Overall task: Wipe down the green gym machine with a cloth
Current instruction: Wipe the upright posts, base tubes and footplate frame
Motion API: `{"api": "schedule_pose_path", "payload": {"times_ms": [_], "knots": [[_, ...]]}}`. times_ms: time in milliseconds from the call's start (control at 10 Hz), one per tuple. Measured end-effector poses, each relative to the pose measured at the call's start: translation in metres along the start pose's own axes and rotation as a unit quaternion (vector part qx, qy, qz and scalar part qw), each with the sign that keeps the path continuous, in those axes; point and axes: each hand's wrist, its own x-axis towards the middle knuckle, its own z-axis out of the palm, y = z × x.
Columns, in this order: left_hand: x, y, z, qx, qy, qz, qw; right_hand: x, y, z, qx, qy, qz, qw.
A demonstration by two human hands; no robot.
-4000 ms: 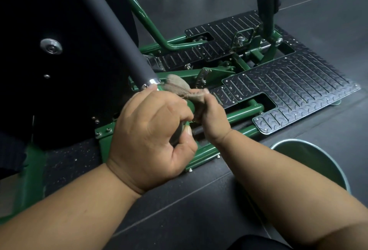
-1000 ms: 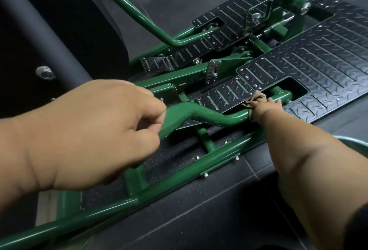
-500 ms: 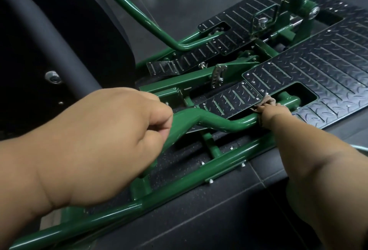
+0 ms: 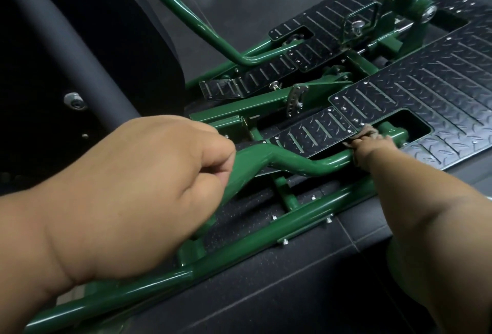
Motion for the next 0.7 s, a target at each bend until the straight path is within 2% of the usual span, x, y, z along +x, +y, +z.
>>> {"api": "schedule_pose_path", "payload": {"times_ms": [100,200,400,500,600,700], "knots": [[-0.003,-0.003,0.007,0.026,-0.009,-0.006,1.0,-0.029,-0.042,-0.019,0.022,0.001,-0.005,1.0],[-0.003,-0.001,0.005,0.006,-0.001,0.006,1.0,-0.053,-0.072,-0.012,0.069,-0.026,-0.094,0.993],[-0.008,0.007,-0.002,-0.028,0.017,0.013,0.999,-0.058,-0.072,0.0,0.126,0.012,-0.108,0.986],[-0.013,0.005,-0.004,-0.053,0.027,0.019,0.998,-0.067,-0.089,-0.001,0.21,0.018,-0.152,0.966],[-0.017,-0.002,-0.011,-0.064,0.019,0.027,0.997,-0.09,-0.098,-0.011,0.327,0.048,-0.207,0.921],[-0.018,-0.008,-0.01,-0.067,0.021,0.031,0.997,-0.132,-0.106,-0.045,0.462,0.028,-0.26,0.847]]}}
